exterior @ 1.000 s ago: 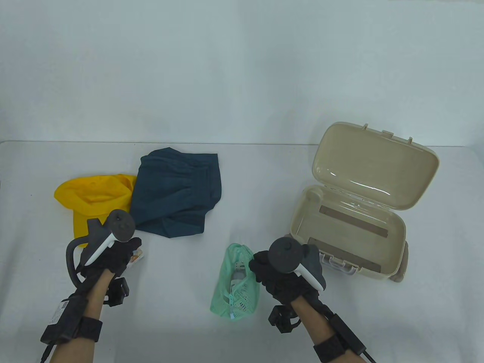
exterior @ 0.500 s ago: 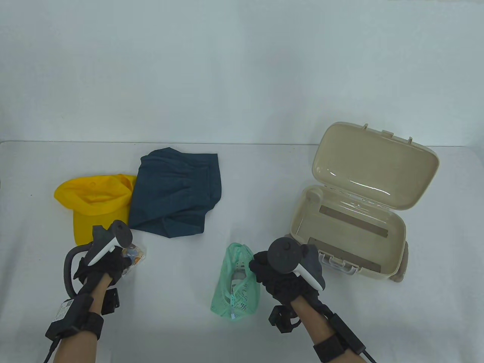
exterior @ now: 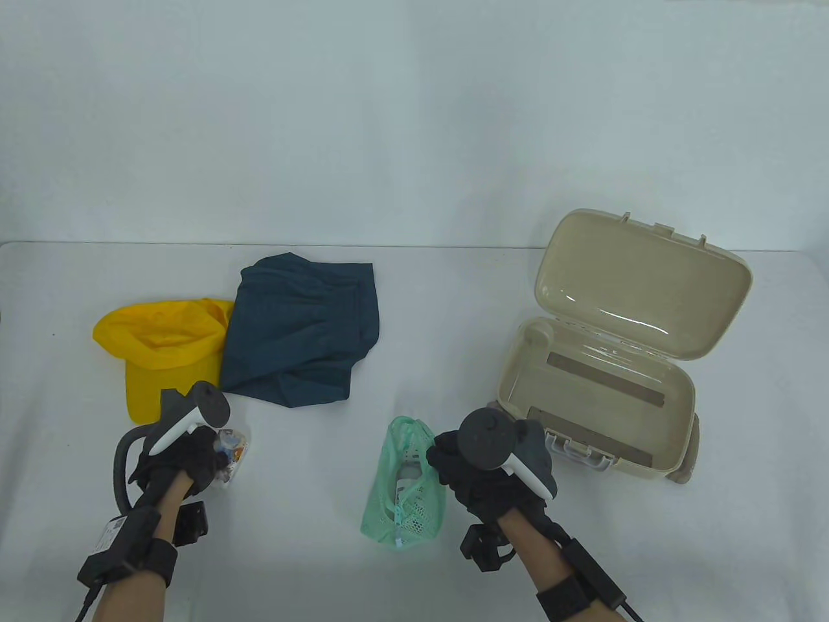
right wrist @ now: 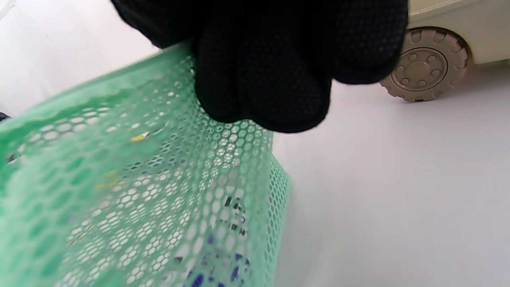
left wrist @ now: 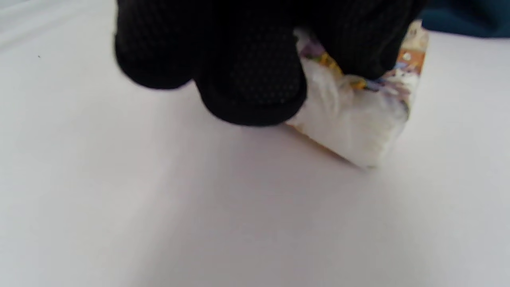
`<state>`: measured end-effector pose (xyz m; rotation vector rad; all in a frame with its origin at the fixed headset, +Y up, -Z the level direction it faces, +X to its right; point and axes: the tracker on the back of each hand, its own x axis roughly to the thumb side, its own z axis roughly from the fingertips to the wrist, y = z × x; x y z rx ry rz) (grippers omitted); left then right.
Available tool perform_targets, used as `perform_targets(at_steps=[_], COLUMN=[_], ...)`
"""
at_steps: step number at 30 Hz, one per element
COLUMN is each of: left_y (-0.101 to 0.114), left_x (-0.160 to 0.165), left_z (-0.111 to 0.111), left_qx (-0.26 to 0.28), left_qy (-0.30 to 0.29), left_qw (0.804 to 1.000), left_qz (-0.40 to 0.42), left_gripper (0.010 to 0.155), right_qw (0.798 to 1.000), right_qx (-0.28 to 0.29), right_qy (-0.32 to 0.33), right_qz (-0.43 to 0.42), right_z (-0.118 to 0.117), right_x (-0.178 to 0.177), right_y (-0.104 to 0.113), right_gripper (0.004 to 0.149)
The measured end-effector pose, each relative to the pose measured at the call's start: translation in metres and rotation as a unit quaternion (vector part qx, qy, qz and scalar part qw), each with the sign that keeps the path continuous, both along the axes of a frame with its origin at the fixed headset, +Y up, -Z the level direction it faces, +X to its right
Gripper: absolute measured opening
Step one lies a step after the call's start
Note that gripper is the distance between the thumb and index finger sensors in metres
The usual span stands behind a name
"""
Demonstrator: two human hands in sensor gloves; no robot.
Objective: Pack suitcase
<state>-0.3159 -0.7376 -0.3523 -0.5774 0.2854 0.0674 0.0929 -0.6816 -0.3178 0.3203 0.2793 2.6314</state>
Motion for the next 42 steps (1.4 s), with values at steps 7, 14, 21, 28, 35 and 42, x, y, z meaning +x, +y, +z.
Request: perform_targets(at_steps=[7, 14, 21, 28, 35, 42], left_y=[0.062, 0.093, 0.078, 0.056, 0.048, 0.051], left_x=[0.029, 0.105, 0.159, 0.190, 0.201, 0.205], left_z=[0.011, 0.030, 0.037, 0.039, 0.048, 0.056], left_qx=[0.143, 0.216, 0.184, 0.178, 0.213, 0.219], left_qy=[-0.026, -0.078, -0.084, -0.097, -0.151, -0.195], left_qw=[0.986, 0.933, 0.911, 0.923, 0.935, 0.938], left_qz=[0.084, 0.277, 0.359, 0.328, 0.240, 0.187], left_gripper=[0.049, 0.049, 0.048, 0.045, 0.044, 0.043], right_qw=[1.000, 1.000, 1.000, 1.000, 0.999, 0.998], right_qx=[0.007, 0.005, 0.002, -0.006, -0.012, -0.007], right_qy=[0.000, 0.000, 0.001, -0.004, -0.029, -0.044], right_qz=[0.004, 0.001, -0.005, -0.015, -0.026, -0.035], right_z=[0.000, 0.001, 0.001, -0.001, -0.004, -0.004], right_x=[0.000, -0.001, -0.001, 0.000, 0.005, 0.007], right_y=[0.001, 0.000, 0.000, -0.002, -0.003, -0.001], right_gripper=[0.043, 0.044, 0.043, 0.044, 0.044, 0.044])
